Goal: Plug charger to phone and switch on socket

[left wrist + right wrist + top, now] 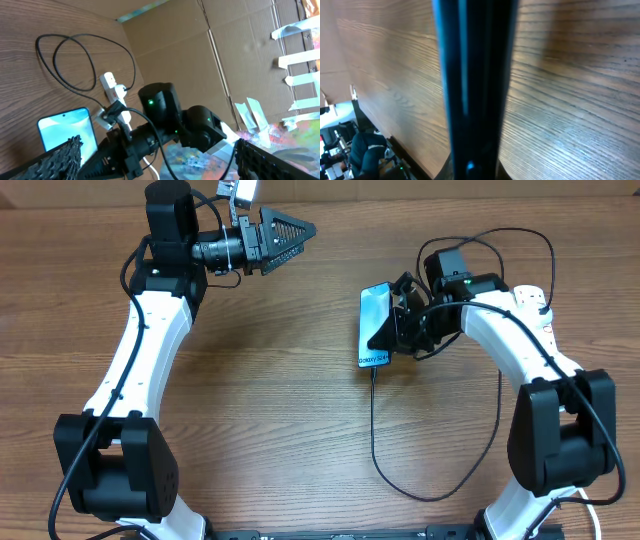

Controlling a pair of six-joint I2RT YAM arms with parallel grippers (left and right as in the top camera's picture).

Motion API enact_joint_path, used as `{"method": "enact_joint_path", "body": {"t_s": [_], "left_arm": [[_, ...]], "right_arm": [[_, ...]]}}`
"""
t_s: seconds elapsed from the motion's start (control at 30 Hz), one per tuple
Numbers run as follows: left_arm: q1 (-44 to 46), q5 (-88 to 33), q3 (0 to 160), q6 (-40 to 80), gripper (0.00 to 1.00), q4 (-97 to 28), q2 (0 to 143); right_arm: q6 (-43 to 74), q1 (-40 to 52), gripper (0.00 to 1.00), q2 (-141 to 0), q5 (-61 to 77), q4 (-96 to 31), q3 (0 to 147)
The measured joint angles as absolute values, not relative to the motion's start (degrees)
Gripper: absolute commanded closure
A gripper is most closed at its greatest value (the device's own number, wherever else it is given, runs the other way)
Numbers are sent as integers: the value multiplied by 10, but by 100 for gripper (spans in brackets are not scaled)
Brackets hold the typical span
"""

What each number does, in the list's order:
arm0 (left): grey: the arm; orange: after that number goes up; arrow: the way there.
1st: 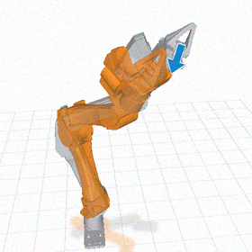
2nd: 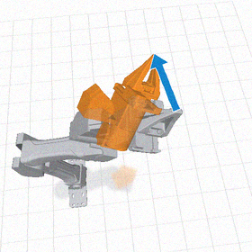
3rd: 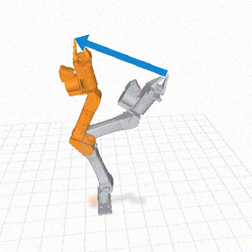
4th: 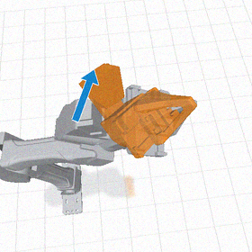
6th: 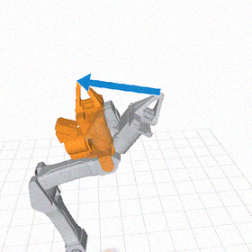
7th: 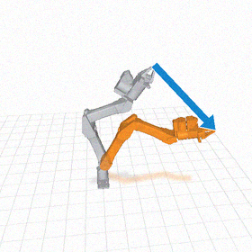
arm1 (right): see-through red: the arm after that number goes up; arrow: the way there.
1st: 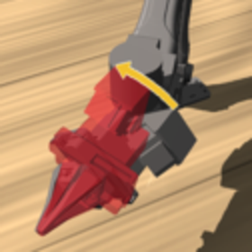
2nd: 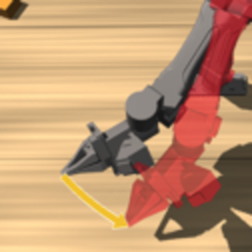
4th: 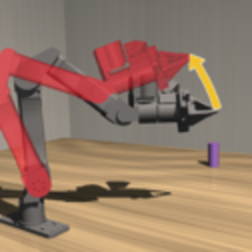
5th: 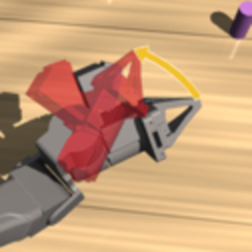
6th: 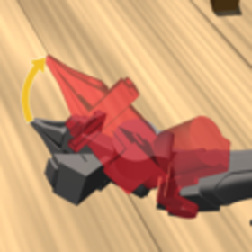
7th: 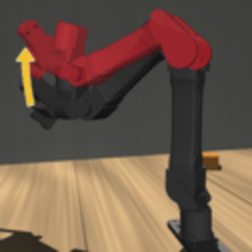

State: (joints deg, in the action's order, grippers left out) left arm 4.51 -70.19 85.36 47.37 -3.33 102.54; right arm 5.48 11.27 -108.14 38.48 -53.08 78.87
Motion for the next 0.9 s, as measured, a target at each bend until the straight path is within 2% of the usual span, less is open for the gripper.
{"method": "enact_joint_path", "body": {"t_s": [0.33, 0.9], "left_arm": [[45, -702, 854, 474, 0, -33, 1025], [45, -702, 854, 474, 0, -33, 1025]], "right_arm": [[61, 113, 96, -1093, 385, -472, 719], [65, 114, 94, -1156, 386, -460, 718]]}}
